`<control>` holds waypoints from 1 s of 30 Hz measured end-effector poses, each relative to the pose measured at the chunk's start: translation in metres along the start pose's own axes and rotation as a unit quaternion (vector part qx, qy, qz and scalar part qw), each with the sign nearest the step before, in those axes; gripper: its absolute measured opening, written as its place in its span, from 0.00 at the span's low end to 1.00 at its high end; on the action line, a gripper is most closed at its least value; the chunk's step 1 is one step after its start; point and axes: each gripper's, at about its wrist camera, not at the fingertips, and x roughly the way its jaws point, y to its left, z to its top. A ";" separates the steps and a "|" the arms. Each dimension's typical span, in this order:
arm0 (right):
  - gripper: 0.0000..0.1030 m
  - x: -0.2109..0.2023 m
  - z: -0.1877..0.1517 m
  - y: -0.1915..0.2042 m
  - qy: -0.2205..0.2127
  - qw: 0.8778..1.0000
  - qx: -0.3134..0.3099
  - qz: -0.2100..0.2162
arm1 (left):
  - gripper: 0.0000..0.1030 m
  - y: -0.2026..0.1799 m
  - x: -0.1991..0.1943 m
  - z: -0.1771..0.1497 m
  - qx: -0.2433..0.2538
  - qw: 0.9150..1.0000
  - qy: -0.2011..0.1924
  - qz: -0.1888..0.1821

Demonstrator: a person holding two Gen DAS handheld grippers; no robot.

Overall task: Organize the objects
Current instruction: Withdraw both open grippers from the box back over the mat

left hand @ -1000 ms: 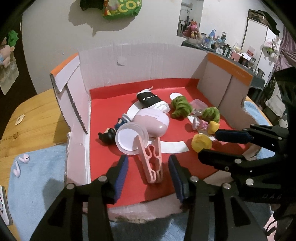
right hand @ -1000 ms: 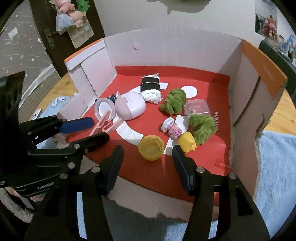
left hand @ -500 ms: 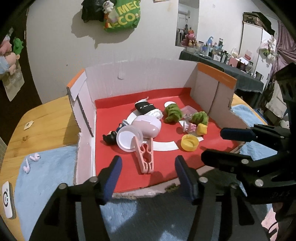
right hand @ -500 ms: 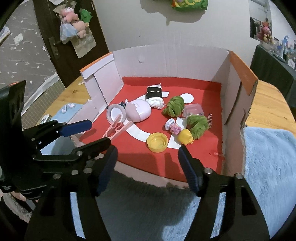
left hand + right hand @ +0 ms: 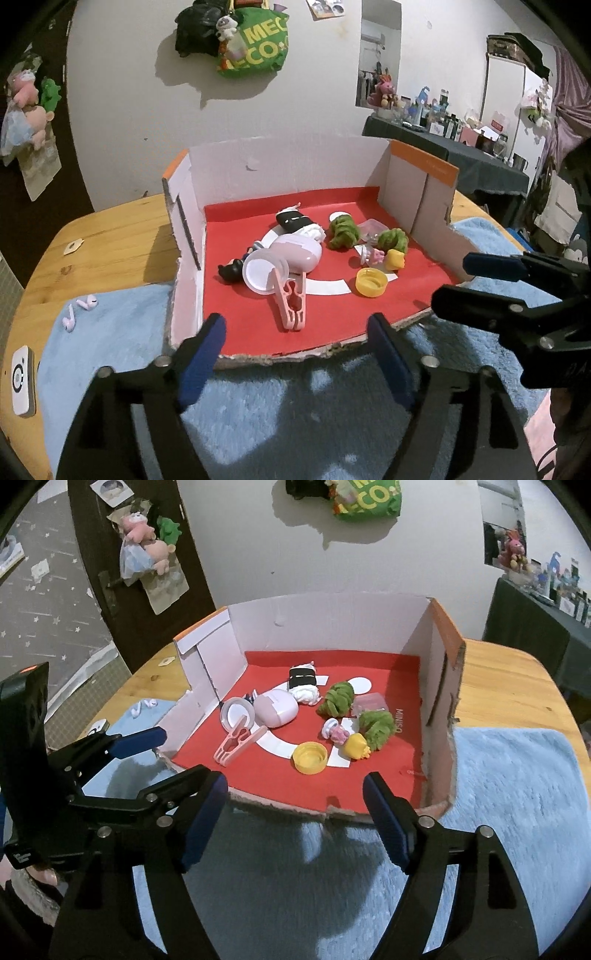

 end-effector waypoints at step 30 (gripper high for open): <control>0.79 -0.005 -0.060 -0.001 0.003 0.999 0.026 -0.026 | 1.00 0.007 -0.004 -0.059 -0.056 0.998 0.022 0.027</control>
